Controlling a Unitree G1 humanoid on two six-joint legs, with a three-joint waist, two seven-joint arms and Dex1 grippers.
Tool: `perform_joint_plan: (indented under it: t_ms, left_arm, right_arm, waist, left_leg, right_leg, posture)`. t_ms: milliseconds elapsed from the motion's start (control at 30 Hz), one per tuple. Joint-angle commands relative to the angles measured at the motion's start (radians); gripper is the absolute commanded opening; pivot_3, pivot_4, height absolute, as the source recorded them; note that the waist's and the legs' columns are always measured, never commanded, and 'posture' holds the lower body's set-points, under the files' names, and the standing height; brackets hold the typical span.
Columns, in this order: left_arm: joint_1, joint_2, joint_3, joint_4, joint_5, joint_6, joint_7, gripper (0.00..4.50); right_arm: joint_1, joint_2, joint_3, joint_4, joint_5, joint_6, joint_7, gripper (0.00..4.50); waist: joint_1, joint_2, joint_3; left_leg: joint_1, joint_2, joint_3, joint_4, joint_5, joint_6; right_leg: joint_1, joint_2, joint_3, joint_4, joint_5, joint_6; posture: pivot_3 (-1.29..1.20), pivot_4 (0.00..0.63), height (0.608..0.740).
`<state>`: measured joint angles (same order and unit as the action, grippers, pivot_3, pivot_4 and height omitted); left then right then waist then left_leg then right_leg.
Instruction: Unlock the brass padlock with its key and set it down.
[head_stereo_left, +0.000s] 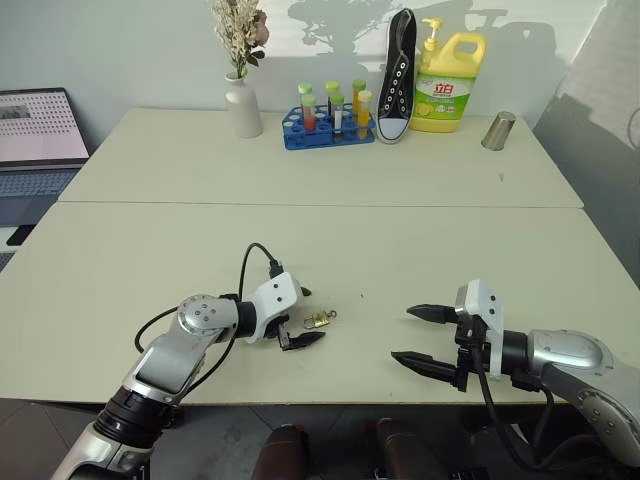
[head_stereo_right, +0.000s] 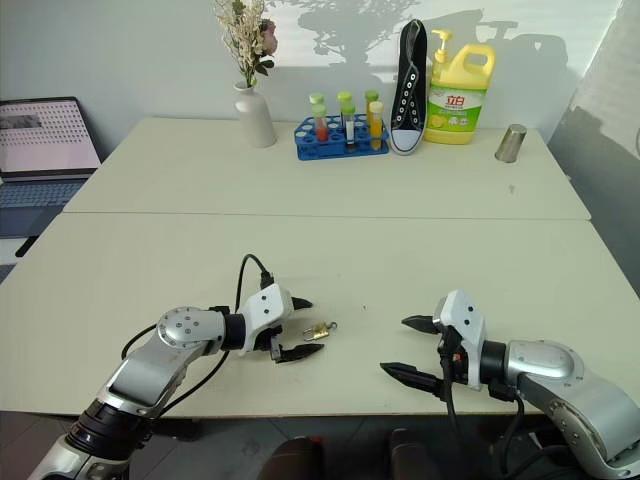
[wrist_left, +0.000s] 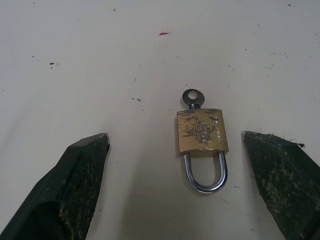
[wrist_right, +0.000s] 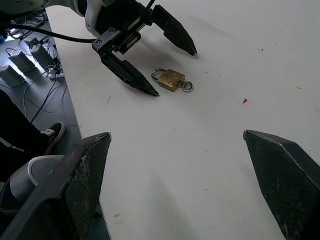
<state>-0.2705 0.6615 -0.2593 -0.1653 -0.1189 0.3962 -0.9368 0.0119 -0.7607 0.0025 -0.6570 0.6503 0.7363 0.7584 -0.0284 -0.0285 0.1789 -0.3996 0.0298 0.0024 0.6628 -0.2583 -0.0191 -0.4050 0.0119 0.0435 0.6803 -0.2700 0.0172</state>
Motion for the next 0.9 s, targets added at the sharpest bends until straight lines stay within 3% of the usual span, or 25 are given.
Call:
perform_joint_plan:
  t_ms: [33,367,467,800,900]
  left_arm:
    - [-0.002,0.001,-0.036,-0.004,0.018,0.035,-0.013,4.12]
    - [-0.025,0.012,-0.062,0.008,0.032,0.082,-0.034,1.0]
    - [-0.032,0.007,-0.062,0.016,0.033,0.047,-0.036,0.96]
    - [-0.157,-0.105,0.054,0.114,-0.037,-0.454,-0.043,0.96]
    - [-0.181,-0.11,0.062,0.156,0.006,-0.651,-0.05,0.96]
  right_arm:
    - [-0.016,0.0,-0.014,-0.04,0.017,0.002,-0.006,4.5]
    - [-0.023,0.007,-0.019,-0.049,0.025,0.015,-0.018,4.5]
    - [-0.021,0.005,-0.023,-0.052,0.029,0.014,-0.023,4.5]
    - [-0.011,-0.002,-0.02,-0.04,-0.031,-0.042,-0.023,4.5]
    - [-0.016,0.02,-0.025,-0.031,-0.059,-0.083,-0.039,4.5]
  waist:
    - [0.0,0.0,0.0]
    - [0.002,0.0,-0.001]
    - [0.002,0.0,-0.001]
    - [0.004,0.0,-0.001]
    - [0.002,0.0,-0.001]
  left_leg:
    - [0.0,0.0,0.0,0.0,0.0,0.0]
    - [0.001,0.0,0.0,0.001,0.0,0.0]
    - [0.001,0.0,0.0,0.001,0.0,0.0]
    - [-0.001,0.0,0.0,0.001,0.0,0.0]
    - [-0.001,0.0,0.0,0.001,0.0,0.0]
  right_leg:
    - [0.0,0.0,0.0,0.0,0.0,0.0]
    - [0.001,0.0,0.0,0.0,0.0,0.001]
    - [0.001,0.0,0.0,0.0,0.0,0.001]
    - [0.0,0.0,0.0,0.0,0.0,0.001]
    - [0.0,0.0,0.0,0.0,0.0,0.001]
  posture:
    - [0.0,0.15,0.74]
    - [0.0,0.15,0.74]
    - [0.0,0.15,0.74]
    - [0.0,0.15,0.74]
    - [0.0,0.15,0.74]
